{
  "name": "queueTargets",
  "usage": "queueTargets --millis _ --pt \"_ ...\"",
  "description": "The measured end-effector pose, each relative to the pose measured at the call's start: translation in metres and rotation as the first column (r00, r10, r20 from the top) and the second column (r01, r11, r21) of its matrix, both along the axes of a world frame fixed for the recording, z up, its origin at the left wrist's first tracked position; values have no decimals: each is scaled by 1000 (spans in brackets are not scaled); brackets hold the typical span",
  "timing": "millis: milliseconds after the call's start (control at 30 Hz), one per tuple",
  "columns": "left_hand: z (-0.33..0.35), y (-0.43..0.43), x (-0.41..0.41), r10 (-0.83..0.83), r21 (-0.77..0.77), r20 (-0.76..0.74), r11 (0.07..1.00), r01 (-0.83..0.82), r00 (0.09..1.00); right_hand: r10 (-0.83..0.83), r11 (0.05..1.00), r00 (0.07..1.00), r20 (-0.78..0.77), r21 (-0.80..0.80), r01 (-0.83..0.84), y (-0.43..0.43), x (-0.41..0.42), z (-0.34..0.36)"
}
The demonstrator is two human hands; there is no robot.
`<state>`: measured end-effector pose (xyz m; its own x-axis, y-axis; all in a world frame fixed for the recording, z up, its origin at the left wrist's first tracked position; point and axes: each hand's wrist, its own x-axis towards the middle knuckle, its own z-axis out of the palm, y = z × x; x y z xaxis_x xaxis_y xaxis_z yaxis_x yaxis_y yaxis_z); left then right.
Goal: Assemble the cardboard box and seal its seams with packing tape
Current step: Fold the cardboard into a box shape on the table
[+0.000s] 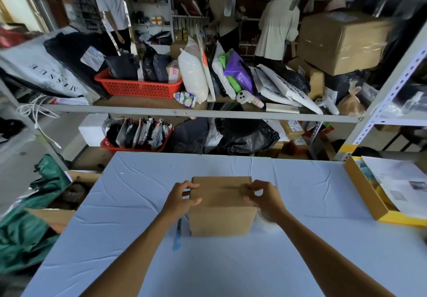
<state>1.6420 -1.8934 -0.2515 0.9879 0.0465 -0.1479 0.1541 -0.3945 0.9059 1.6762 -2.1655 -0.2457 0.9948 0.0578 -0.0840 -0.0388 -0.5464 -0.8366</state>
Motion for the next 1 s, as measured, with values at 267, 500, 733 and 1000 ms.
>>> queueTargets --millis 267,500,733,1000 --pt "-7 -17 -7 220 47 127 973 -228 967 -96 993 992 78 -60 101 1 -3 -17" --pt "-9 -26 -4 315 3 98 948 -317 944 -121 991 993 7 65 121 -5 -2 -11" --pt "-11 -30 -2 371 -71 57 927 -367 927 -186 975 981 -59 115 192 -3 1 -14" --pt "-11 -23 -3 337 -68 29 940 -335 941 -293 955 956 -26 45 294 10 -12 -7"
